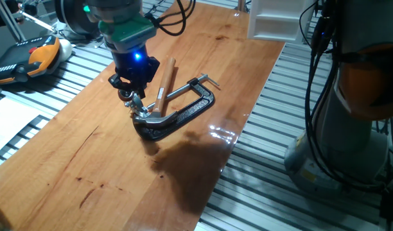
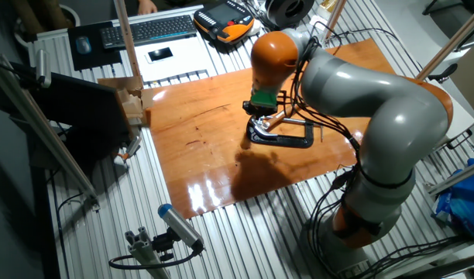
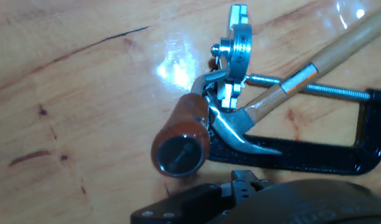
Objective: Push down the lever
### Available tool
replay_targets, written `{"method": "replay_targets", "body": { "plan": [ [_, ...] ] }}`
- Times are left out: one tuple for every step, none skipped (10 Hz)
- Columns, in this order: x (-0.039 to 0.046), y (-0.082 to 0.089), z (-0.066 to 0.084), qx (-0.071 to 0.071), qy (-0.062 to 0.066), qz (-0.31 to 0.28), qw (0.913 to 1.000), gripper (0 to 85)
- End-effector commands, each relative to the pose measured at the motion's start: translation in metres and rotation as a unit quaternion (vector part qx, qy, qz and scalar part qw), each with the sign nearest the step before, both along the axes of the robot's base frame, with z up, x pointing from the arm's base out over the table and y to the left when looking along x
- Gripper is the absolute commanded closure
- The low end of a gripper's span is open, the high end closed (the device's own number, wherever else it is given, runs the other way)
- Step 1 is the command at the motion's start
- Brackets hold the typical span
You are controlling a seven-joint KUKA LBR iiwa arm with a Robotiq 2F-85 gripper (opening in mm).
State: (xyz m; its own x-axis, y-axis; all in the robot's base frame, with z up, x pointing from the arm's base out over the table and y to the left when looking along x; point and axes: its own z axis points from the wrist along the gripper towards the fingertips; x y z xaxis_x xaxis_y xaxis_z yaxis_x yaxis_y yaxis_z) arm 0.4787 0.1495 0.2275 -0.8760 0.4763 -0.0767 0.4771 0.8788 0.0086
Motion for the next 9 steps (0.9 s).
{"method": "replay_targets", "body": {
  "plan": [
    [0.0016,0.0001,-0.0007,-0.001,-0.004,-0.001,1.0000,85.0],
    [0.0030,0.0002,-0.0023,0.002,-0.020,-0.007,0.9998,85.0],
    [0.0047,0.0002,-0.0028,0.005,-0.032,-0.010,0.9994,85.0],
    [0.0052,0.0001,-0.0023,0.005,-0.034,-0.011,0.9994,85.0],
    [0.0049,0.0005,-0.0019,0.004,-0.033,-0.009,0.9994,85.0],
    [0.0050,0.0005,-0.0017,-0.002,-0.031,-0.006,0.9995,85.0],
    [0.0053,0.0003,-0.0017,-0.008,-0.025,0.001,0.9997,85.0],
    [0.0058,0.0004,-0.0022,-0.004,-0.023,0.004,0.9997,85.0],
    [0.0059,0.0004,-0.0028,-0.006,-0.023,0.006,0.9997,85.0]
  ]
}}
